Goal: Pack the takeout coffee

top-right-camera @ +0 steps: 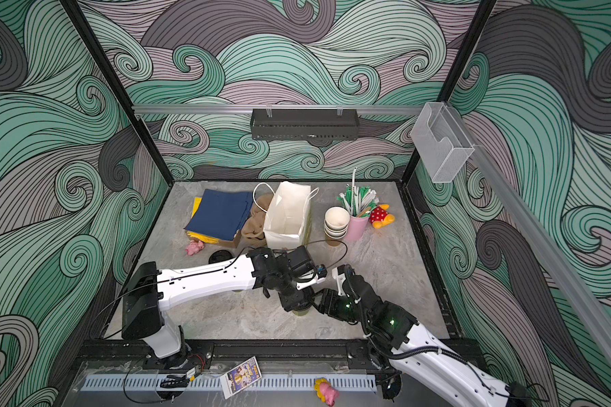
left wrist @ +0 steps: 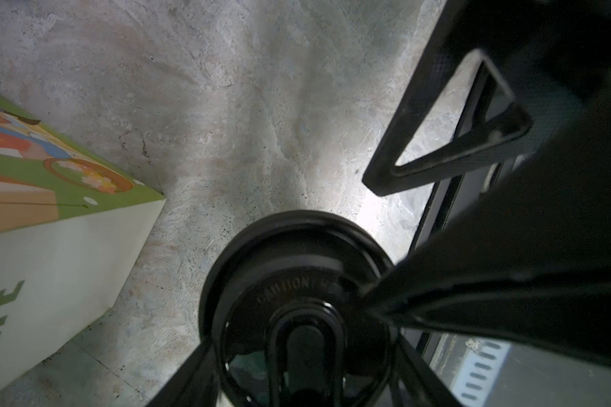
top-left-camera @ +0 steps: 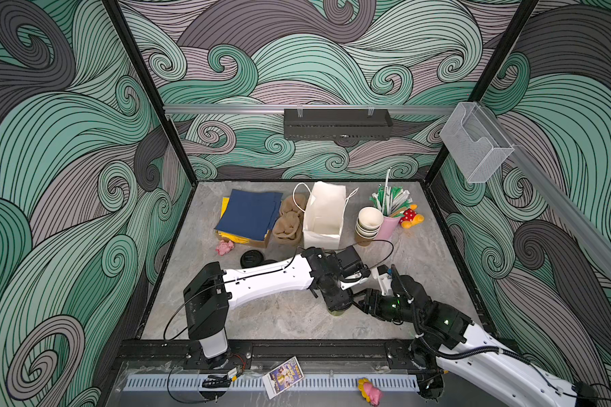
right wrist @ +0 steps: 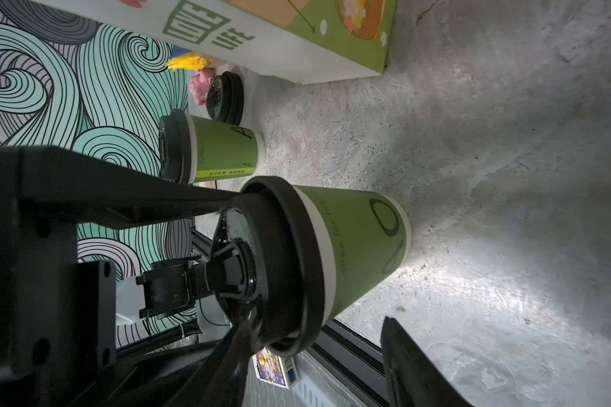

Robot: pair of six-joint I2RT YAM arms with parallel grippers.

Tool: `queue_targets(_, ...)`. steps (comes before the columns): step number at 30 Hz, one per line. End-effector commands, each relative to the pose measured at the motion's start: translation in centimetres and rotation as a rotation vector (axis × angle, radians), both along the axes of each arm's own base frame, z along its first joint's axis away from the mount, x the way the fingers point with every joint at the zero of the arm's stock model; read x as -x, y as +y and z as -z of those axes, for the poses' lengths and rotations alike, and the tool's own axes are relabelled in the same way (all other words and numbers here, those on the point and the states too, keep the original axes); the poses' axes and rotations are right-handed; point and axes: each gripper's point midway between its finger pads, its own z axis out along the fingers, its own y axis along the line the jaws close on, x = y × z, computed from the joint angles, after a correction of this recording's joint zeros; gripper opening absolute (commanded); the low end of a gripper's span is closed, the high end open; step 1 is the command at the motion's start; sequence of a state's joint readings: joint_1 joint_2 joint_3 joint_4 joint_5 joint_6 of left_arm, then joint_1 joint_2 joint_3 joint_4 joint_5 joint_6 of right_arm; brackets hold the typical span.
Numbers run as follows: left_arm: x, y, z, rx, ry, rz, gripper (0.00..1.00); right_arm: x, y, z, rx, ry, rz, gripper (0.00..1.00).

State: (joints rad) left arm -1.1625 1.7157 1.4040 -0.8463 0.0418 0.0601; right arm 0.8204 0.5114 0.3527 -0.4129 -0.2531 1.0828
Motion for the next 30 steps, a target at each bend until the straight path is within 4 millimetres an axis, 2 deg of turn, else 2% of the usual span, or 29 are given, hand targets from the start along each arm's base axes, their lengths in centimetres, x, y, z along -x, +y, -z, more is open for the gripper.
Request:
queue_targets(1, 0.9, 1.4, 2.9, -0.085, 0.05, -0.001, 0.66, -0.3, 0.3, -0.1, -0.034, 0.005, 0.015, 0.58)
queue_targets(9, 0.8, 1.3, 2.6, -0.067, 0.046, -0.004, 0.68, 0.2, -1.5, 2.8, 0.07, 0.073, 0.072, 0.48)
queue_targets(13, 0.7, 1.2, 2.4, -0.058, 0.035, -0.006, 0.7, 1.0, -3.2, 5.1, 0.17, 0.137, 0.101, 0.42)
queue_targets(18, 0.6, 1.1, 2.4, -0.052, 0.03, -0.007, 0.71, 1.9, -3.9, 6.7, 0.229, 0.192, 0.092, 0.4)
queue_targets(25, 0.6, 1.3, 2.4, -0.055, 0.028, -0.012, 0.71, 2.2, -3.7, 7.0, 0.276, 0.217, 0.05, 0.4)
queue_targets(30, 0.4, 0.9, 1.5, -0.008, 0.016, -0.021, 0.73, 1.5, -2.6, 5.2, 0.227, 0.166, 0.02, 0.44)
